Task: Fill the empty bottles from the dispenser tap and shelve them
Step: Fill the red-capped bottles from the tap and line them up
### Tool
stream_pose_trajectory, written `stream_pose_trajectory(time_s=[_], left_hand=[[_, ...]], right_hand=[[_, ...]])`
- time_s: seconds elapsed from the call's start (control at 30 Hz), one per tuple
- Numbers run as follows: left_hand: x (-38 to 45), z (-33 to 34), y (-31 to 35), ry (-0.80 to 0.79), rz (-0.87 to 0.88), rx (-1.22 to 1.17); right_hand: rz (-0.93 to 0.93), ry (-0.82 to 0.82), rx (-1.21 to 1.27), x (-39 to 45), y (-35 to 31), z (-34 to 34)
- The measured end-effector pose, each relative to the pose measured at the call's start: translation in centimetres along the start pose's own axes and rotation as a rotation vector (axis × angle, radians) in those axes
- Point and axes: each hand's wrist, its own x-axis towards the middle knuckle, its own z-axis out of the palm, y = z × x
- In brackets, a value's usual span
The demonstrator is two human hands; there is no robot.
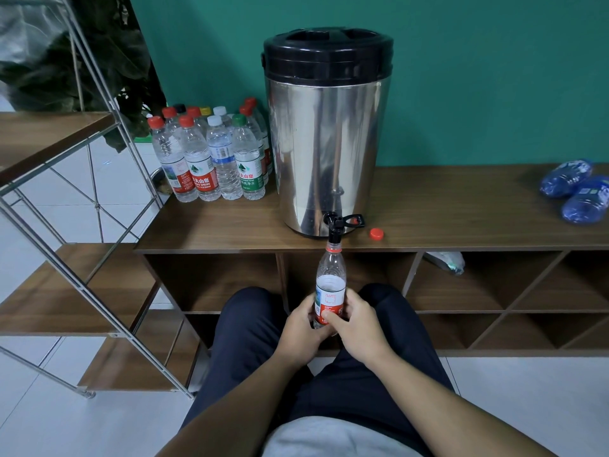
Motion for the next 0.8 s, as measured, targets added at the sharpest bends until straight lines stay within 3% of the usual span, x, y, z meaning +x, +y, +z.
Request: stream_pose_trajectory(time_s=[0.8], left_hand=[[-0.07,0.05,0.01,-0.003,-0.012,-0.019]], right_hand=[[0.006,0.001,0.014,-0.43,-0.64,-0.14]])
